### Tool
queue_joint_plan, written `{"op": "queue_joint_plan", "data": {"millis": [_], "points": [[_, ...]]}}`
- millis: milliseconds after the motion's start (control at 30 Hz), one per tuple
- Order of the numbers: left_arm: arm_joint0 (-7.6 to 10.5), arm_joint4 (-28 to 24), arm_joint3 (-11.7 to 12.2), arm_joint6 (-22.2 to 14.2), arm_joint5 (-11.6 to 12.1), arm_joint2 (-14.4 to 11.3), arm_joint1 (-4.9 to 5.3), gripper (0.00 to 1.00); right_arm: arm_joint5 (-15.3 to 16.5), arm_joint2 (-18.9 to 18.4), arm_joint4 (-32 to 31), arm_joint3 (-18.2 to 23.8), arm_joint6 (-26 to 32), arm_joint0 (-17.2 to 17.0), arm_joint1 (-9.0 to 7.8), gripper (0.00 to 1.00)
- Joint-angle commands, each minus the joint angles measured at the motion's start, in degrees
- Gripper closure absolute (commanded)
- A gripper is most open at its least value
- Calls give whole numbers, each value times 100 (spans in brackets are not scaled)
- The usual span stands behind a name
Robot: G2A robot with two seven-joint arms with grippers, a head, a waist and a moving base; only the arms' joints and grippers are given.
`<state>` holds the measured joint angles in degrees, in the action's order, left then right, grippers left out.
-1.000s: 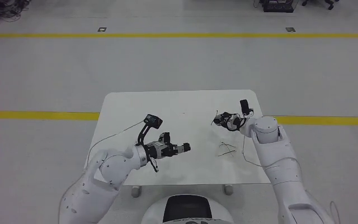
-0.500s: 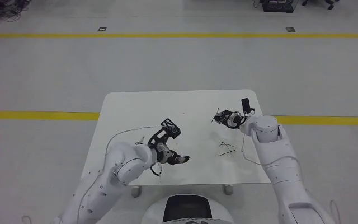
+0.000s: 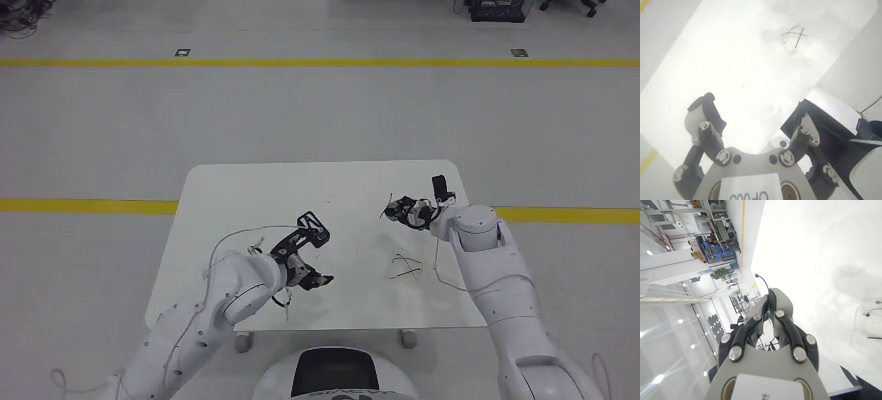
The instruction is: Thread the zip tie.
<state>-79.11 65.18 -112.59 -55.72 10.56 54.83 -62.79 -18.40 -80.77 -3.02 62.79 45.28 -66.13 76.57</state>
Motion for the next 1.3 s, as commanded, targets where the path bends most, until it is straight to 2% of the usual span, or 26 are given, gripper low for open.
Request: {"op": "queue_joint_plan", "data": {"millis": [0, 167, 267, 533, 600, 733, 800, 900, 933, 967, 1033, 1267], "points": [[91, -156, 16, 219, -82, -77, -33, 0, 14, 49, 73, 21, 0, -4, 5, 100], [498, -56, 133, 471, -200, -410, -133, 0, -52, 164, 281, 35, -27, 24, 21, 100], [713, 125, 239, 551, -359, -660, -204, 0, -47, 216, 377, 27, -2, 32, 25, 100], [734, 176, 251, 540, -369, -681, -208, 0, -11, 221, 400, 43, -68, -5, 26, 100], [739, 584, 333, 690, -114, -783, -188, 0, 13, 240, 517, 68, -35, -42, 25, 100], [805, 1611, 538, 876, 97, -1114, -189, 0, 30, 214, 720, 77, 115, -4, 6, 100], [890, 2024, 667, 1053, 106, -1329, -226, 0, 11, 190, 797, 91, 217, -6, -13, 100], [1062, 2325, 875, 1301, 87, -1561, -301, 0, -56, 154, 906, 131, 488, -45, -52, 100], [1123, 2444, 921, 1355, 157, -1651, -322, 0, -74, 139, 950, 138, 596, -57, -65, 100], [1197, 2477, 953, 1457, 275, -1749, -341, 0, -78, 130, 961, 145, 657, -62, -75, 100], [1304, 2477, 1037, 1500, 321, -1832, -354, 0, -78, 130, 961, 145, 657, -62, -75, 100], [1304, 2477, 1037, 1500, 321, -1832, -354, 0, -78, 130, 961, 145, 657, -62, -75, 100]]}}
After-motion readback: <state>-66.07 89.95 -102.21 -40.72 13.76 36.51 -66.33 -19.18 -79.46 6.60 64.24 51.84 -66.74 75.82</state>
